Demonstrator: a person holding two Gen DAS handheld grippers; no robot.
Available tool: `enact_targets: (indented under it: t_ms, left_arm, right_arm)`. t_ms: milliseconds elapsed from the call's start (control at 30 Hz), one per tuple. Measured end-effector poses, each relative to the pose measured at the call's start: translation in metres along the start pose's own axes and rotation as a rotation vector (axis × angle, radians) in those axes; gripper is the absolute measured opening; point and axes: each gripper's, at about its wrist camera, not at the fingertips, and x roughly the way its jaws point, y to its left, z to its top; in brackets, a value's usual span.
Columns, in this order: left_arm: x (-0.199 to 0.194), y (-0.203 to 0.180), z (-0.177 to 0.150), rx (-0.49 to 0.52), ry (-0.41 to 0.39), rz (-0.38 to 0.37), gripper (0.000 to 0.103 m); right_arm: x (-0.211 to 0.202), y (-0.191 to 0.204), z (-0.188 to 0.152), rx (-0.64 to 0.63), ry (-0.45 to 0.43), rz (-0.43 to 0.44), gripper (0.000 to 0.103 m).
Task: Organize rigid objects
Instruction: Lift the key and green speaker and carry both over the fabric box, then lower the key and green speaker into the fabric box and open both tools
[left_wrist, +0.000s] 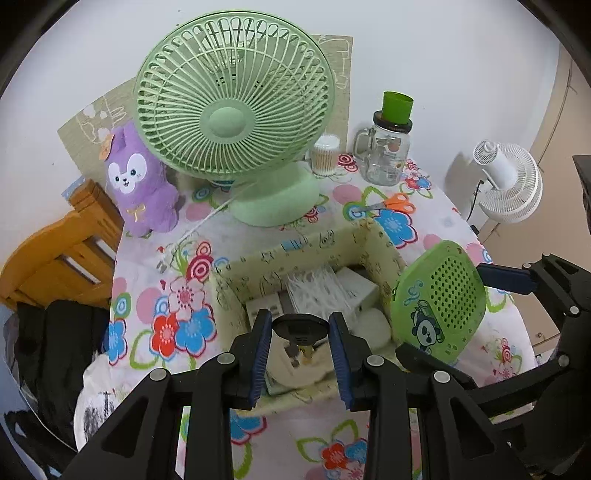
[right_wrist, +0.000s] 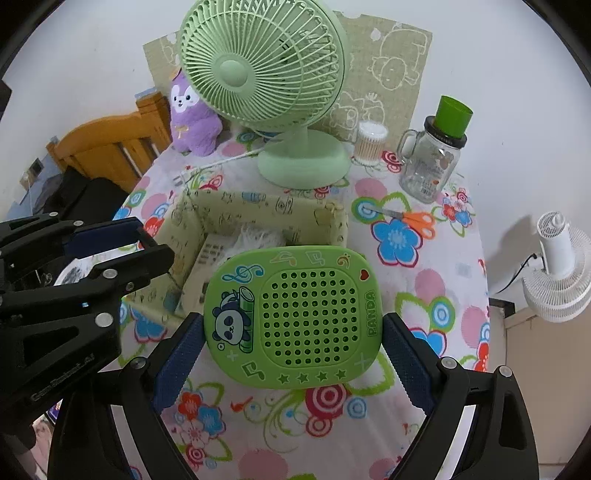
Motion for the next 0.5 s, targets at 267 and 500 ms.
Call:
enact_targets:
  t_ms: [267, 500]
  left_arm:
    - [0.018, 0.013, 0.010, -0.008, 0.013, -0.031, 0.032]
    - [0.042, 0.013, 0.009, 0.003, 0.056, -0.059, 0.032]
  right_arm:
    - [0.008, -0.001, 0.015, 0.022, -0.004, -0.012, 0.095]
    - [0.016, -0.019, 0.011, 0.085, 0.030, -0.036, 0.095]
